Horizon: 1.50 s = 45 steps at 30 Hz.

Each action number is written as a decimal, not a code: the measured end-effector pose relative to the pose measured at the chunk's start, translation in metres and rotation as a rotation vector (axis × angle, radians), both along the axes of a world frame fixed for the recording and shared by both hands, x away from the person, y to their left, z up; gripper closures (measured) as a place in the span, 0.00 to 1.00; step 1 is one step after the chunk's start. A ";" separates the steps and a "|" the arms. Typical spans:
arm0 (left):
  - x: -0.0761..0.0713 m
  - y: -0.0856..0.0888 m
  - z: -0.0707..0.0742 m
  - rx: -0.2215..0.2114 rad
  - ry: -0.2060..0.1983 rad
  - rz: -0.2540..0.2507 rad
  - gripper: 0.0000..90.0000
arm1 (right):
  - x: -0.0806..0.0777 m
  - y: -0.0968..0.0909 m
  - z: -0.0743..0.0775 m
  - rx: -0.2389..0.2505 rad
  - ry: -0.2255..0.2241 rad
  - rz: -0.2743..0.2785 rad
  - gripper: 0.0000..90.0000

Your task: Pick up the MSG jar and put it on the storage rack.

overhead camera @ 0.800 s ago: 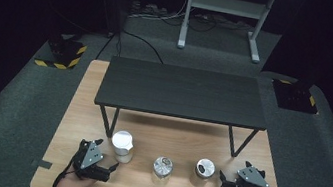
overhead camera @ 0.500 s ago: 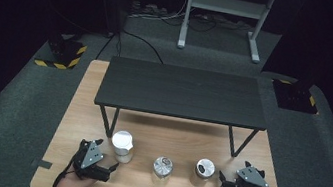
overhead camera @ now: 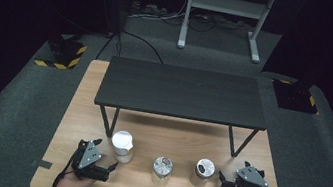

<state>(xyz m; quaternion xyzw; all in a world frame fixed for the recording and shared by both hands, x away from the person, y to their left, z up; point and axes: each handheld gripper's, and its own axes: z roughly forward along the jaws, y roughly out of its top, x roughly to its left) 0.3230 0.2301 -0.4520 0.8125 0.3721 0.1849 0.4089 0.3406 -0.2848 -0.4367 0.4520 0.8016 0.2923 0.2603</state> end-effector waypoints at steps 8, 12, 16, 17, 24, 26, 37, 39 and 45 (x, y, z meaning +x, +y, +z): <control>-0.002 -0.002 0.004 -0.037 0.004 -0.007 0.01 | 0.000 -0.001 0.000 0.014 -0.003 -0.014 0.00; -0.003 -0.006 0.009 -0.061 -0.009 -0.012 0.01 | 0.001 -0.002 0.000 0.021 0.001 -0.017 0.00; -0.006 -0.010 0.015 -0.076 -0.025 -0.023 0.00 | 0.001 -0.003 0.000 0.025 0.002 -0.019 0.00; -0.006 -0.011 0.016 -0.080 -0.030 -0.024 0.00 | 0.001 -0.003 0.001 0.026 0.001 -0.022 0.00; -0.008 -0.018 0.023 -0.115 -0.045 -0.027 0.00 | 0.000 -0.003 0.001 0.030 -0.002 -0.025 0.00; -0.007 -0.023 0.026 -0.121 -0.051 -0.027 0.00 | 0.001 -0.003 0.001 0.030 0.002 -0.022 0.00; -0.002 -0.036 0.026 -0.112 -0.085 -0.032 0.00 | 0.002 -0.004 0.001 0.039 0.012 -0.014 0.00; -0.002 -0.037 0.026 -0.112 -0.084 -0.029 0.00 | 0.002 -0.004 0.001 0.038 0.012 -0.014 0.00; 0.002 -0.040 0.026 -0.124 -0.089 -0.013 0.01 | 0.001 -0.004 0.001 0.037 0.010 -0.012 0.00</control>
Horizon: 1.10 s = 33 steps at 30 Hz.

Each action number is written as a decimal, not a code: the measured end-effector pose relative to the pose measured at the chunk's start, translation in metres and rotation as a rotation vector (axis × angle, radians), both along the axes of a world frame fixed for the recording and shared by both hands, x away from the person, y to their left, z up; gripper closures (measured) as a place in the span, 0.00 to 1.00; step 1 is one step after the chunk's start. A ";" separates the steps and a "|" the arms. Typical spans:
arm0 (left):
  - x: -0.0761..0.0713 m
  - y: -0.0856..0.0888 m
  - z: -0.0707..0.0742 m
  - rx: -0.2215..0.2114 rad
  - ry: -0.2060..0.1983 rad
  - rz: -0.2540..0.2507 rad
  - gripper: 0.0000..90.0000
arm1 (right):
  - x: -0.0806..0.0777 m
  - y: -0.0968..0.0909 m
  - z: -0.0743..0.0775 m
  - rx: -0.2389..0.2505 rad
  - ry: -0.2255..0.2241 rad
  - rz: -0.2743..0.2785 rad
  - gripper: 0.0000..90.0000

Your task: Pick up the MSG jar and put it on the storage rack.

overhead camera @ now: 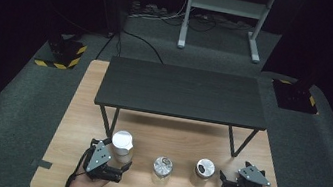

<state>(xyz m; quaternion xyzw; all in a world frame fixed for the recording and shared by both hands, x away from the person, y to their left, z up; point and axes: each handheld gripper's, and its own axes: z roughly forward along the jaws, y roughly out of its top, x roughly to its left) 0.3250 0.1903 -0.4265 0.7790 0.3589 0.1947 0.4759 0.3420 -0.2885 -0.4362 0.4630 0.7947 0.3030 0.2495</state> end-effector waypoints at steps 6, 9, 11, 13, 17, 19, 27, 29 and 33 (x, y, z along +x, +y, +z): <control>0.005 0.002 -0.003 -0.027 -0.001 0.024 0.03 | 0.000 0.001 0.000 -0.006 -0.001 0.002 0.00; 0.006 0.003 -0.004 -0.038 -0.004 0.032 0.05 | 0.000 0.001 0.000 -0.006 -0.002 0.003 0.00; 0.007 0.003 -0.005 -0.047 -0.007 0.034 0.08 | 0.000 0.001 0.000 -0.006 -0.002 0.003 0.00; 0.008 0.003 -0.006 -0.055 -0.002 0.041 0.10 | 0.000 0.001 0.000 -0.005 -0.001 0.003 0.00; 0.009 0.003 -0.007 -0.062 -0.001 0.041 0.14 | 0.000 0.001 0.000 -0.006 -0.002 0.006 0.00; 0.008 0.002 -0.008 -0.047 -0.018 0.037 0.18 | -0.001 0.001 0.000 -0.005 -0.003 0.007 0.00; 0.008 0.001 -0.009 -0.061 -0.029 0.038 0.26 | -0.001 0.000 0.000 -0.006 -0.004 0.009 0.00; 0.008 0.003 -0.010 -0.072 -0.027 0.044 0.29 | -0.001 0.000 0.000 -0.006 -0.004 0.008 0.00; 0.008 0.004 -0.010 -0.074 -0.029 0.047 0.31 | -0.001 0.001 0.000 -0.007 -0.003 0.008 0.00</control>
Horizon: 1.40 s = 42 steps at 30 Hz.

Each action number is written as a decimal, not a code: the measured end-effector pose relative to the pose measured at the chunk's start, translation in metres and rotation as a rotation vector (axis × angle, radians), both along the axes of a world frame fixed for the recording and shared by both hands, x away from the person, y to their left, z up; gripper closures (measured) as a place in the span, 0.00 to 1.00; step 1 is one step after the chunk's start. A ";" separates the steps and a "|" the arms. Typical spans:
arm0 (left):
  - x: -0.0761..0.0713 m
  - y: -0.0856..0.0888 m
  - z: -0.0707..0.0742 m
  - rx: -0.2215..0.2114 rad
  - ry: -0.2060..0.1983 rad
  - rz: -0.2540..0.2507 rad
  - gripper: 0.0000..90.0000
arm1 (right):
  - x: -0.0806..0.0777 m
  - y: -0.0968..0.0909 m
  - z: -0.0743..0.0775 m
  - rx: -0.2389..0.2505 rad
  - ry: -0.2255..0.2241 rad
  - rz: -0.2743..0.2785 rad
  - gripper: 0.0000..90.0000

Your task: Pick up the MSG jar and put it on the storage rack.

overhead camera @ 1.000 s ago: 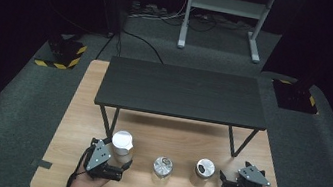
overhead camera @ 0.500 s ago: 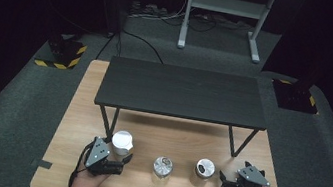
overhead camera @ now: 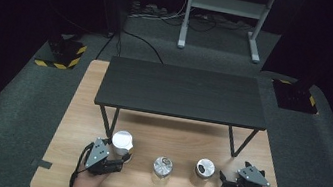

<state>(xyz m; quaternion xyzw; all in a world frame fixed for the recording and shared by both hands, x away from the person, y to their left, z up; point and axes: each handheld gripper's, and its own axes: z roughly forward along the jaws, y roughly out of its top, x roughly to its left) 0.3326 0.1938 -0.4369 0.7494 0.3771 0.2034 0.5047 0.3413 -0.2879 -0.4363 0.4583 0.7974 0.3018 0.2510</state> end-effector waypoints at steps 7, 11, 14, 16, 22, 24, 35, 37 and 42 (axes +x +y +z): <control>0.000 0.000 0.001 -0.014 0.011 0.005 0.33 | 0.000 0.000 0.000 0.000 0.000 0.001 0.00; 0.001 0.001 0.001 -0.023 0.023 0.005 0.34 | 0.000 0.000 0.000 0.001 0.001 0.000 0.00; 0.001 0.002 0.001 -0.033 0.033 0.005 0.34 | 0.000 0.000 0.000 0.001 0.001 0.003 0.00; 0.002 0.003 0.002 -0.037 0.036 0.010 0.34 | 0.000 0.000 0.000 0.001 0.002 0.003 0.00; 0.000 0.008 0.009 -0.052 0.015 0.019 0.34 | 0.000 0.000 0.000 0.002 0.003 0.003 0.00; -0.001 0.009 0.013 -0.049 0.001 0.020 0.34 | 0.000 0.000 0.000 0.001 0.002 0.004 0.00; -0.004 0.018 0.025 -0.060 -0.029 0.032 0.34 | 0.000 0.000 0.000 0.002 0.001 0.004 0.00; -0.005 0.019 0.028 -0.069 -0.035 0.033 0.34 | 0.000 0.000 0.000 0.002 0.002 0.004 0.00; -0.007 0.024 0.036 -0.081 -0.055 0.038 0.34 | 0.000 0.000 0.000 0.003 0.002 0.004 0.00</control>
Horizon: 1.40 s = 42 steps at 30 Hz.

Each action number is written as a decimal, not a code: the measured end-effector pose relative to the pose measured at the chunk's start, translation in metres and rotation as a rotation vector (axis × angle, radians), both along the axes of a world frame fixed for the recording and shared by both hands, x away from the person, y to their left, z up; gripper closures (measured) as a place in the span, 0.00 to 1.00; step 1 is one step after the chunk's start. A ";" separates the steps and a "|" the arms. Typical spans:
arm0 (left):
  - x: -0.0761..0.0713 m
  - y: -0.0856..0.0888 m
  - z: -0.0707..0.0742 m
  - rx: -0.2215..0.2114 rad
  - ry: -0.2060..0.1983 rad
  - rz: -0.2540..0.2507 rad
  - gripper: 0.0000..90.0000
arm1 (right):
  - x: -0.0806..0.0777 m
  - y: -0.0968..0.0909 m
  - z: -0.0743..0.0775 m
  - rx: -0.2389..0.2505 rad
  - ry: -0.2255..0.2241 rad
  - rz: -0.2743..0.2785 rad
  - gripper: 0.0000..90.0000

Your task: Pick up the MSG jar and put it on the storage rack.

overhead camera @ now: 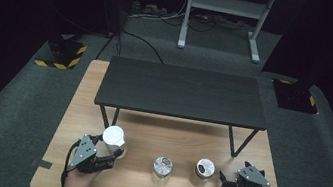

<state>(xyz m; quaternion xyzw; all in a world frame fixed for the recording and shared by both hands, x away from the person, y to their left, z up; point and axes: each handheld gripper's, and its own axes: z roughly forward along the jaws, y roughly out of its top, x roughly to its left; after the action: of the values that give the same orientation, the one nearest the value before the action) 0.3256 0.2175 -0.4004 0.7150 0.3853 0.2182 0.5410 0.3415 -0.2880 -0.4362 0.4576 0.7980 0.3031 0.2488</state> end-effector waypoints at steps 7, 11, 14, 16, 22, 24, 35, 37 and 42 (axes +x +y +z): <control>-0.003 0.006 0.012 -0.004 -0.035 0.014 0.34 | 0.000 0.000 0.000 -0.001 0.000 0.001 0.00; -0.004 0.010 0.020 -0.006 -0.053 0.024 0.34 | 0.000 0.000 0.000 -0.001 0.000 0.001 0.00; -0.005 0.012 0.027 -0.017 -0.059 0.028 0.34 | 0.000 0.000 0.000 -0.002 -0.001 0.001 0.00; -0.006 0.013 0.032 -0.022 -0.065 0.034 0.34 | 0.000 0.000 0.000 -0.002 -0.001 0.001 0.00; -0.008 0.019 0.052 -0.041 -0.094 0.054 0.34 | 0.000 0.000 0.000 -0.004 -0.003 0.000 0.00; -0.007 0.021 0.057 -0.048 -0.096 0.064 0.34 | 0.000 0.000 0.000 -0.005 -0.003 0.001 0.00; 0.004 0.018 0.091 -0.052 -0.139 0.073 0.34 | 0.000 -0.001 0.000 0.004 -0.003 -0.001 0.00; 0.006 0.016 0.095 -0.051 -0.146 0.069 0.34 | 0.000 -0.001 0.000 0.004 -0.003 -0.002 0.00; 0.012 0.011 0.107 -0.047 -0.163 0.061 0.34 | 0.000 -0.001 0.000 0.005 -0.003 -0.002 0.00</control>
<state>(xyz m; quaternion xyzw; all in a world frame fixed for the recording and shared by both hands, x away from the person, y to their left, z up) 0.3372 0.2284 -0.2932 0.6698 0.3665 0.2829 0.5805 0.3413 -0.2887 -0.4360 0.4586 0.7963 0.3056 0.2492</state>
